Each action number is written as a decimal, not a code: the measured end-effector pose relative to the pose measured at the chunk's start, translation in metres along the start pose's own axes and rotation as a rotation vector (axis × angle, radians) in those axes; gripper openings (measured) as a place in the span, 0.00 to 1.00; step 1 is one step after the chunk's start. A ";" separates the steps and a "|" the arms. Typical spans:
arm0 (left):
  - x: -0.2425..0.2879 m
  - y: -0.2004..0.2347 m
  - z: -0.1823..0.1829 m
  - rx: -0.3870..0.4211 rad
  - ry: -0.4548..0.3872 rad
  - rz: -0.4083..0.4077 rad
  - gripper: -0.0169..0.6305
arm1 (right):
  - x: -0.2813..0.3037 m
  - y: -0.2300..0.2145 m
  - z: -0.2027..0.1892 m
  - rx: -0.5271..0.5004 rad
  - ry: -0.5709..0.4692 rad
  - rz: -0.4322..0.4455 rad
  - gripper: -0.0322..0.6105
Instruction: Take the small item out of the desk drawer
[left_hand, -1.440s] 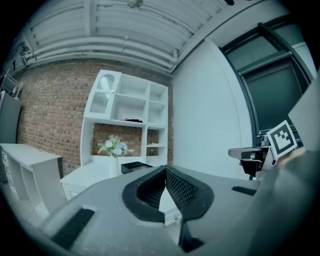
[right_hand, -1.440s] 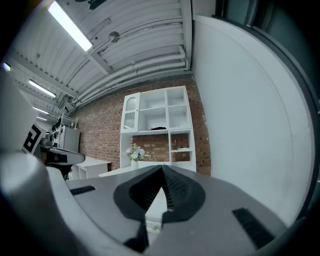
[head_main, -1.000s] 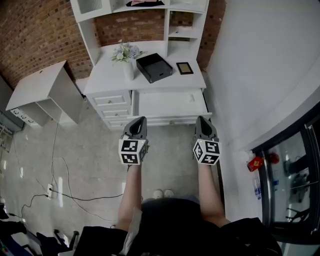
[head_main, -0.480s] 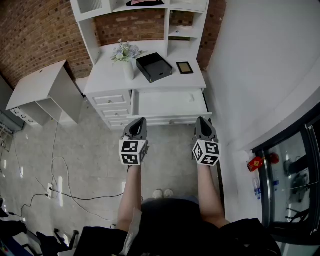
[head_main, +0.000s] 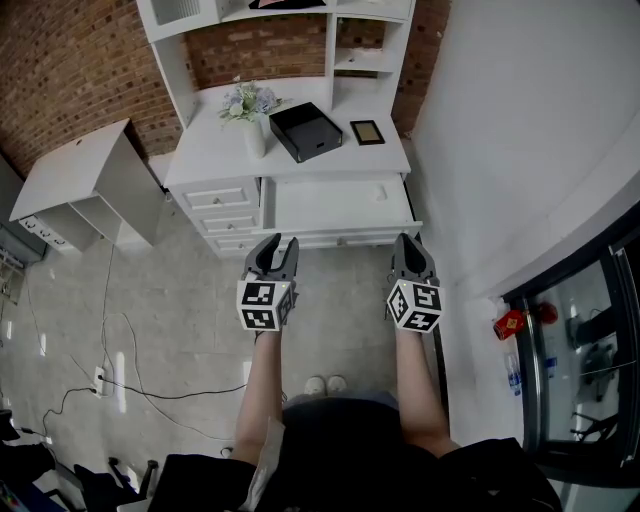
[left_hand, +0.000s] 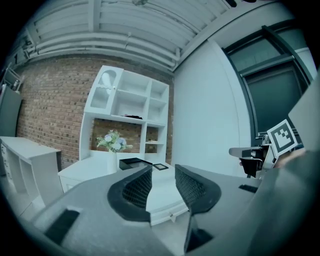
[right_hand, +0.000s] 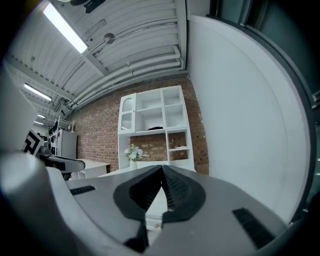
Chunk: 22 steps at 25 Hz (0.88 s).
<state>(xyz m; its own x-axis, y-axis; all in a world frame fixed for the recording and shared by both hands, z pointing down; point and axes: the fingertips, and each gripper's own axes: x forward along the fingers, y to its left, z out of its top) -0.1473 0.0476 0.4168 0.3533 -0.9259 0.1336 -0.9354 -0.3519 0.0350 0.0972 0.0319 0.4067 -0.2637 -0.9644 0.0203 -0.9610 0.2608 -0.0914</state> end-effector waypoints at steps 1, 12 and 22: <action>-0.001 0.000 -0.001 -0.002 -0.001 -0.001 0.24 | -0.001 0.000 -0.001 0.002 0.000 -0.003 0.05; -0.008 0.005 -0.008 0.004 -0.001 -0.052 0.36 | -0.013 0.012 -0.007 0.009 -0.005 -0.047 0.05; 0.006 0.006 -0.019 0.006 0.017 -0.090 0.37 | -0.018 -0.003 -0.017 0.020 -0.001 -0.109 0.05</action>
<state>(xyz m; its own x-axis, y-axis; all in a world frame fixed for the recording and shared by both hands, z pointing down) -0.1507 0.0428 0.4368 0.4360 -0.8879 0.1472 -0.8996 -0.4347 0.0420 0.1030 0.0492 0.4240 -0.1576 -0.9871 0.0298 -0.9822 0.1536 -0.1084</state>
